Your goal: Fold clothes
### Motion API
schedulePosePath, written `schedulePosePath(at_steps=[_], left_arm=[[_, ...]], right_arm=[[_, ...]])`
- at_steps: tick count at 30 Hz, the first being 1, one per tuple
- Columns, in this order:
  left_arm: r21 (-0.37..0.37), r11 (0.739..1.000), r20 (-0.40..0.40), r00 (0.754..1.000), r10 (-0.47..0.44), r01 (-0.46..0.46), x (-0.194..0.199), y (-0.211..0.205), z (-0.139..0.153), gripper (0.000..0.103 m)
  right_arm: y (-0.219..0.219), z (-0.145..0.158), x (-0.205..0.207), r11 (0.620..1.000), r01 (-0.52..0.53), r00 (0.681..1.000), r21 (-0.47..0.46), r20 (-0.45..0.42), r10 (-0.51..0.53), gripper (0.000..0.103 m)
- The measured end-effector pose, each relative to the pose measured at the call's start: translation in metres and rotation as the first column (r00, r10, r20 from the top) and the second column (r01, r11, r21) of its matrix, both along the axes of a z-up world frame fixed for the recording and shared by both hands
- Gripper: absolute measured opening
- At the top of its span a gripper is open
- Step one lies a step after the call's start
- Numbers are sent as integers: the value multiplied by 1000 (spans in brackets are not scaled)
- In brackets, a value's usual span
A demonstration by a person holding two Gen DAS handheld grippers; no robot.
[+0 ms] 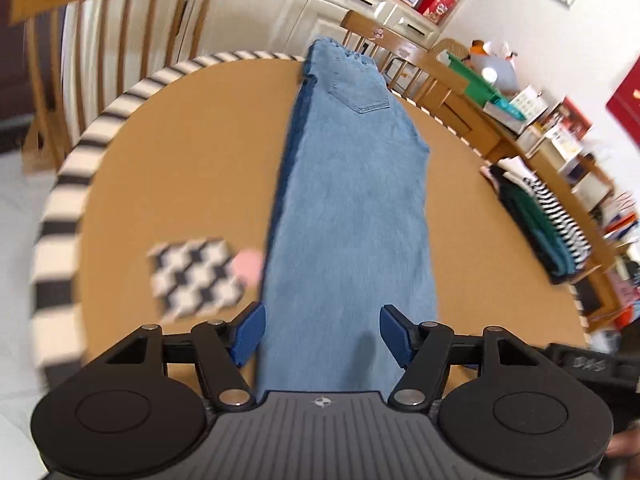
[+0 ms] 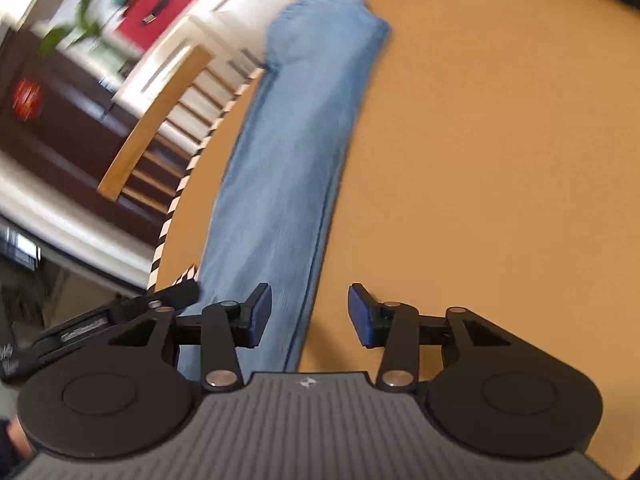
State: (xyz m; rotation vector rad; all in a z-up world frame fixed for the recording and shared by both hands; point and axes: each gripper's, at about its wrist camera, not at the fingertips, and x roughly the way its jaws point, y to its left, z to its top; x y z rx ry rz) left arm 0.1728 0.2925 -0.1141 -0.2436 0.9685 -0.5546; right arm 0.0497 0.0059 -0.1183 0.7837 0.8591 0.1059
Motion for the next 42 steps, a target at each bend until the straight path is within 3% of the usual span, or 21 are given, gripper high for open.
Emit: schedulePosePath(at_steps=[5,10,14,17,20,23,26,29,32,34,39,42], left_arm=[[-53,991,-112,985,-128,122,-15,40,-8,66],[-77,979,-149,969,-197,187,-17,46,-10,65],[-153,953,-226,930,-290,260,-27,52,-18,65],[-228,945,-294,909,-296,234,-32,63,-27,65],[-302,928,-379,866,-326,218,-37,72,-40,63],[-334,925,-398,861,-315,184,-31,73,-50,63],[-348,928,-404,872,-277,134,-15,62,-56,59],[-344,929,-373,889,-266,134,-3,48,-54,58],[-355,926,-368,890,-268,132,2,43,-53,58],[-360,923,-366,890,-274,136,2,43,-52,57],[-406,905,-418,856,-305,124,-13,60,-59,56],[-453,888,-453,836,-309,83,-24,70,-70,56]], right_arm=[[27,-6,-32,994,55,998,94,-34,-52,46],[43,-6,-38,992,50,996,113,-80,-41,45],[46,-8,-51,986,3,994,167,-105,14,45],[42,-17,-67,959,21,989,283,-145,21,45],[42,-25,-82,926,15,981,377,-187,60,45],[42,-28,-82,913,20,980,406,-189,62,47],[36,-31,-70,896,81,981,437,-193,5,48],[29,-35,-54,881,131,982,454,-183,-52,48],[25,-41,-48,858,162,981,488,-177,-84,47],[27,-42,-46,866,140,984,481,-165,-67,45],[38,-46,-61,870,16,982,493,-171,79,44],[36,-48,-78,850,20,984,527,-160,77,44]])
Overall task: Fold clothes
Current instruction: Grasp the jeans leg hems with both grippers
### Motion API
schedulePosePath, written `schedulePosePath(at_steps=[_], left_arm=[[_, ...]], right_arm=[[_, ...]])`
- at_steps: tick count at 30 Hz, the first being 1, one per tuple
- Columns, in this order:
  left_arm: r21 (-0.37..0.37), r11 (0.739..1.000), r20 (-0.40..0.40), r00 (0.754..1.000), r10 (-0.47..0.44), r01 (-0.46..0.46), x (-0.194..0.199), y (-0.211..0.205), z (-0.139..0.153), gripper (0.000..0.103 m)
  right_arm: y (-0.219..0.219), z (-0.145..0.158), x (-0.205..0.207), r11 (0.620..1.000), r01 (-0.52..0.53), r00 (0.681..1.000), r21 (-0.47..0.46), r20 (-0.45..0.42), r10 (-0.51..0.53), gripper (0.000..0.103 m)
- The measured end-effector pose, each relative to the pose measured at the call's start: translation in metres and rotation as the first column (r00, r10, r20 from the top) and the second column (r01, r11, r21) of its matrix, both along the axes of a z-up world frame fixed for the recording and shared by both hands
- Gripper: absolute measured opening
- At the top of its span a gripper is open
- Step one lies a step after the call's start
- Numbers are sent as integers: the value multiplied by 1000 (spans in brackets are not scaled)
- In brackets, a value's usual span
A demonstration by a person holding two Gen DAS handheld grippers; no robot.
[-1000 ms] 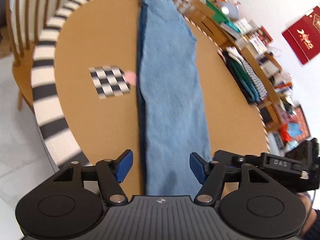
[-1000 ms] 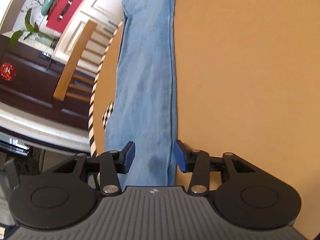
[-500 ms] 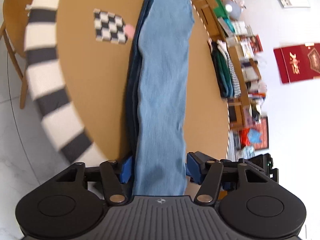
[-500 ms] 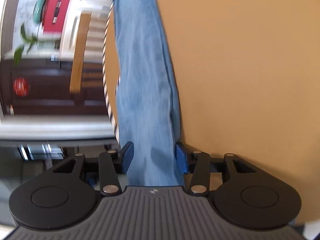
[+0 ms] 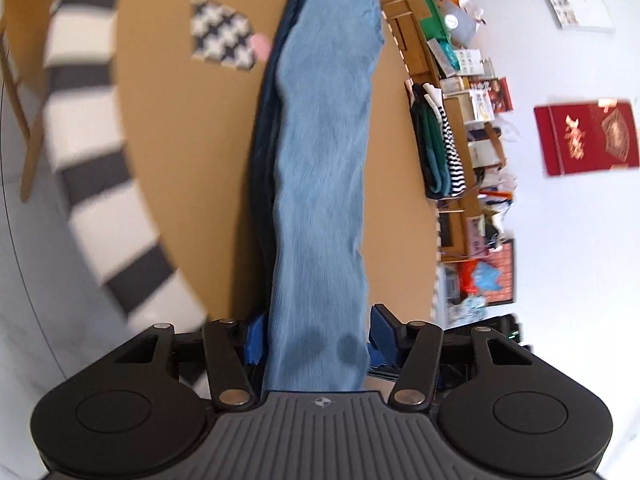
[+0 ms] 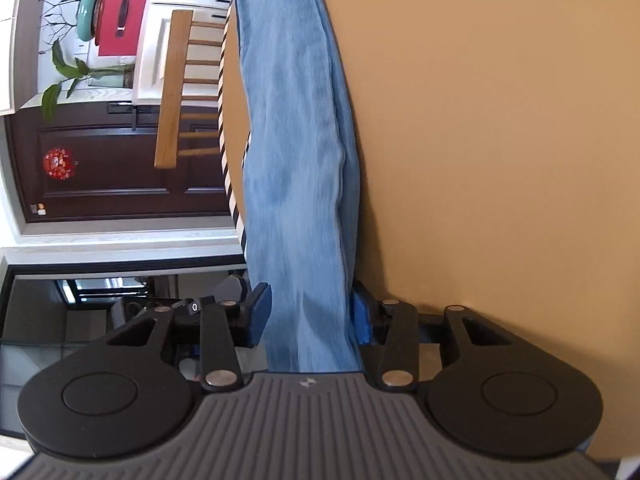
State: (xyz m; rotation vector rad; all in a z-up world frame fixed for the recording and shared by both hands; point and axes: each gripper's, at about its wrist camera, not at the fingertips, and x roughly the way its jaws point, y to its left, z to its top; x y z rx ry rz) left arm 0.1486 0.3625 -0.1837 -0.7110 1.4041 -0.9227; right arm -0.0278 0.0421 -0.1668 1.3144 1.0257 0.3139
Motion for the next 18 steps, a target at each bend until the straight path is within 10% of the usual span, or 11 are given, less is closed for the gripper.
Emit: schedulePosePath(at_steps=[5,10,18], left_arm=[[-22,999,-23,999,30,-31,-8,4,-8,54],[105,994,75,997,-19,11,-12,-4,0,6],[134,991,96,995,-20,7,-19,-2,8,7]], right_arm=[[-4,-13,-11,994,108,992,0,-69,-107,8],[-1,-16,-19,986,164,985,15,-65,-162,8],[9,8,-14,986,123,992,-116,11,-122,7]])
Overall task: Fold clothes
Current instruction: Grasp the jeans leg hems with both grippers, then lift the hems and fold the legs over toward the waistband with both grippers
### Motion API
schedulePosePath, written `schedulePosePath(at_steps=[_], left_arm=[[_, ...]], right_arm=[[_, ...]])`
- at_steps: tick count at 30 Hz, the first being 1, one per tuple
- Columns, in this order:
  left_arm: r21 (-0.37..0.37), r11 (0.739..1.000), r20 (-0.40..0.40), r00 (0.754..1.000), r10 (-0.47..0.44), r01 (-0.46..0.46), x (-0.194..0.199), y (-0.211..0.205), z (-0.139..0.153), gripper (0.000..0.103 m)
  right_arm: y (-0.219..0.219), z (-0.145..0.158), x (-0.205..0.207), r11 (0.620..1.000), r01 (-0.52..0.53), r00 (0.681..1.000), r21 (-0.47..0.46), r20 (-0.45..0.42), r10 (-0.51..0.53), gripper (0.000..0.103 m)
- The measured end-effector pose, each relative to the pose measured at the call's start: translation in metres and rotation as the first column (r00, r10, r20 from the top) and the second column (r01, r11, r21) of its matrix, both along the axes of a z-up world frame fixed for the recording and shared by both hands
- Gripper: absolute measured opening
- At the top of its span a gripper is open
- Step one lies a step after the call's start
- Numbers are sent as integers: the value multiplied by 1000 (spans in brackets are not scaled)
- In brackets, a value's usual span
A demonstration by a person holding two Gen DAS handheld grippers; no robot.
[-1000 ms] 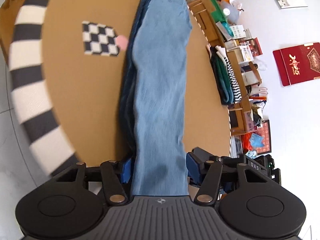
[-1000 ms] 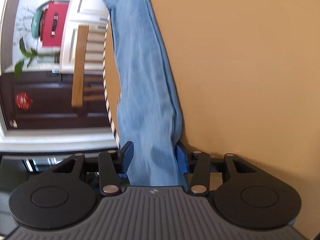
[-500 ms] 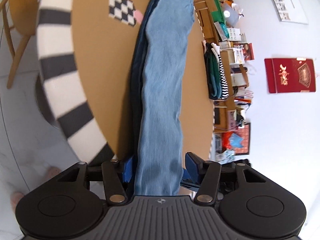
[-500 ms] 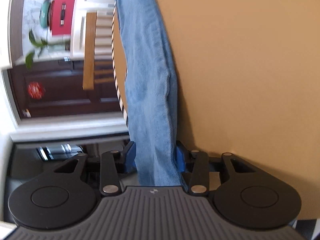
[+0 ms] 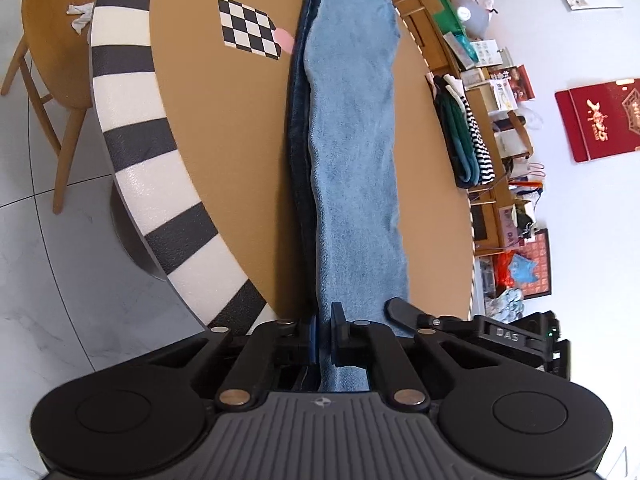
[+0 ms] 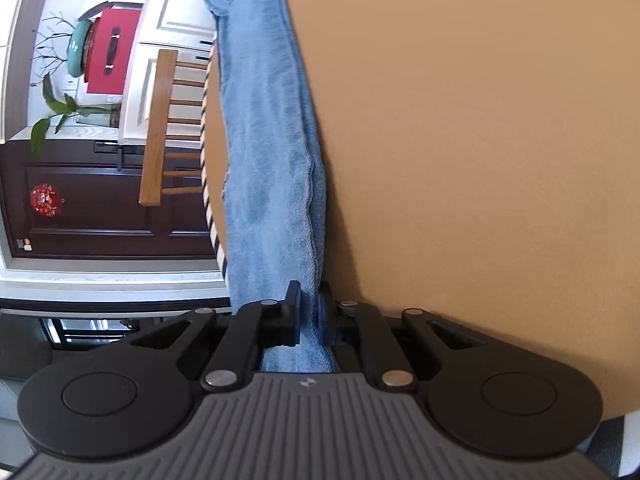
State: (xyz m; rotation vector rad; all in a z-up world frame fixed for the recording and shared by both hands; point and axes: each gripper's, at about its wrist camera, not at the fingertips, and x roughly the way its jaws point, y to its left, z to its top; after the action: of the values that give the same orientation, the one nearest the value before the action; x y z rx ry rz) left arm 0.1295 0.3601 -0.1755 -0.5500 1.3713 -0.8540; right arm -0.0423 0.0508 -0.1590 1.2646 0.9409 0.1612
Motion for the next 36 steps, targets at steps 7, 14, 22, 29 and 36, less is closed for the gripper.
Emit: schedulePosePath(at_steps=[7,14,22,29,36], left_arm=[[-43,999,-39,999,-11,9,-19,11,9,7],[-131,990,-87,994,-71,59,-68,20,42,7],[-352,936,-84,996,-3,-27,-53,21,126,7],[-379,900,-151,974,170,-216,58,-34,157,7],[-278,867,-313,893,324,-413,191,-89,130,8]], right_arm=[[-2,21,-17,999,-31,999,-37,29,32,5],[-4,51,-76,999,-41,998,21,43,40,5],[-21,139,-64,995,5,976,95,217,-25,5],[-78,170,64,989,78,965,124,239,-106,5],[-136,134,221,980,132,982,150,117,-150,5]])
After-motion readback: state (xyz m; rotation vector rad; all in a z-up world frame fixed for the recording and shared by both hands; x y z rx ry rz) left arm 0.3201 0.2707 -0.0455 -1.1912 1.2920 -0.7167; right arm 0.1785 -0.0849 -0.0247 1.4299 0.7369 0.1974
